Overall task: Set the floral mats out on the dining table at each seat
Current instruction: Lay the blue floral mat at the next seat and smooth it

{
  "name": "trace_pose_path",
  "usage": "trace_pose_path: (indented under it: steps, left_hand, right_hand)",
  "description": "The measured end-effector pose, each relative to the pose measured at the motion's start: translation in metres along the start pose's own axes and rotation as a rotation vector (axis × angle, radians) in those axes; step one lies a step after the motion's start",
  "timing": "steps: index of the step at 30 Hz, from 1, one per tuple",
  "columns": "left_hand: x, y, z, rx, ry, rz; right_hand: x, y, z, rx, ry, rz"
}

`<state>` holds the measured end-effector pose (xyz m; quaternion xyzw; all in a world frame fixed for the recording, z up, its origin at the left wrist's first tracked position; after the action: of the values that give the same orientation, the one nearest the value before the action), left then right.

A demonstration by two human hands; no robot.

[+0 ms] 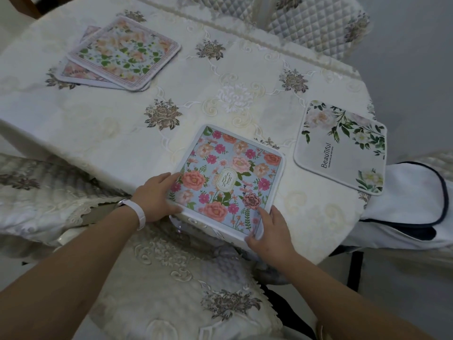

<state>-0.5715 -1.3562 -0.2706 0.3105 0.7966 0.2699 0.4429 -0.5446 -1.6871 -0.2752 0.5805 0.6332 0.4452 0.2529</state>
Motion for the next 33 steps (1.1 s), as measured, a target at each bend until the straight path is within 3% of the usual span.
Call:
trace_pose_path:
  steps: [21, 33]
  left_hand:
    - [0.002, 0.002, -0.003, -0.006, -0.047, 0.152]
    - [-0.004, -0.007, -0.008, -0.015, 0.02, 0.142]
  right_hand:
    - [0.014, -0.019, -0.011, 0.01, 0.037, -0.084]
    - [0.017, -0.012, -0.016, 0.035, 0.049, -0.151]
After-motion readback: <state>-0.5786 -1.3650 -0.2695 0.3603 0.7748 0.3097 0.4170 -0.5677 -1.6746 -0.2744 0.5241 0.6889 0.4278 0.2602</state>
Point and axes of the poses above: each hand's wrist, its own z-axis towards the middle knuckle, its own y-axis out of the back of the hand, x = y × z, the point moved 1 cm from there along z, towards the middle knuckle, and after that the axes turned 14 degrees about -z, right-handed, at the moved point
